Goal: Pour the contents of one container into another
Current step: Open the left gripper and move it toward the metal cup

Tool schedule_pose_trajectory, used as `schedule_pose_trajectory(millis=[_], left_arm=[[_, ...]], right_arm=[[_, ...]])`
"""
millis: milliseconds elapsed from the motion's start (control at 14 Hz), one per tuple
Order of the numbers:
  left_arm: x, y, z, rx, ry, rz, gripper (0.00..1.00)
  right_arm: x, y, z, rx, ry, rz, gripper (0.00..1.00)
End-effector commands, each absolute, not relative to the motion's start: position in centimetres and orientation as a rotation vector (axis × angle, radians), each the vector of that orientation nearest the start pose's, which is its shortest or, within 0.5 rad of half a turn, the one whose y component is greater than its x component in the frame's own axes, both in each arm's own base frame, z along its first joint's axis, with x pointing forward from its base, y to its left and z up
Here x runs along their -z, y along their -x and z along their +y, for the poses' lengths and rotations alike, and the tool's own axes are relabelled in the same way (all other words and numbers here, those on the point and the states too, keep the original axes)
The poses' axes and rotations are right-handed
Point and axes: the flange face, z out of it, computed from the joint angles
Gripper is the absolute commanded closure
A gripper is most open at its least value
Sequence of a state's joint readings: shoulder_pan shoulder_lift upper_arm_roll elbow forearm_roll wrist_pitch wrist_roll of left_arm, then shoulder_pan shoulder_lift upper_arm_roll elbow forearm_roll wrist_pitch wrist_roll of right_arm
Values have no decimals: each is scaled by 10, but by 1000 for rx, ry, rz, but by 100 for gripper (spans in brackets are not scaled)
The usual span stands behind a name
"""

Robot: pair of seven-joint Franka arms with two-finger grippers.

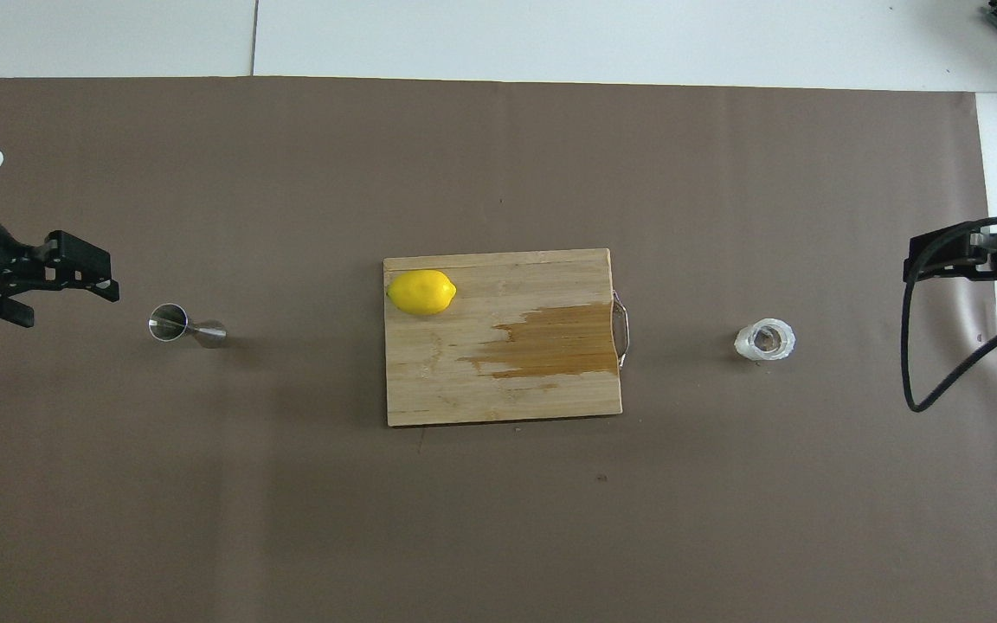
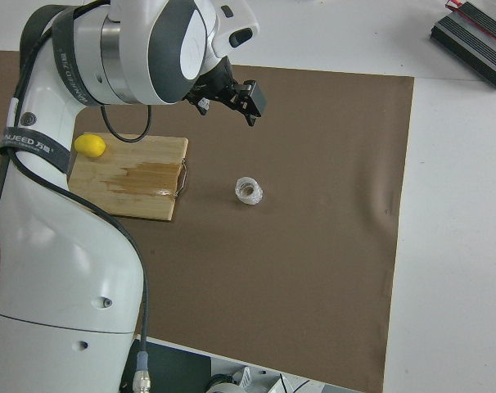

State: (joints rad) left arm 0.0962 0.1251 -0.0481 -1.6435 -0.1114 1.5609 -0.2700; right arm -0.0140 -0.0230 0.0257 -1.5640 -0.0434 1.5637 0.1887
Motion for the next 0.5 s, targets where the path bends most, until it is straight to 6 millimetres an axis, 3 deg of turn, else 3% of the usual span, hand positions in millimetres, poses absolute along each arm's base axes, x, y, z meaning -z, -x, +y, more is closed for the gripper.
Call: schedule_pose_trajectory(millis=[0, 143, 286, 429], left_arm=[[-487, -571, 45, -413, 3163, -898, 0], [-460, -567, 67, -489, 3109, -1378, 0], [-430, -565, 70, -571, 2932, -1835, 0], [-410, -552, 82, -604, 2789, -2095, 0]], right_arm=[[-642, -546, -1, 23, 3143, 257, 0], [-643, -546, -1, 26, 3143, 257, 0], [-643, -546, -1, 26, 3143, 257, 0], [-643, -546, -1, 26, 3143, 257, 0]])
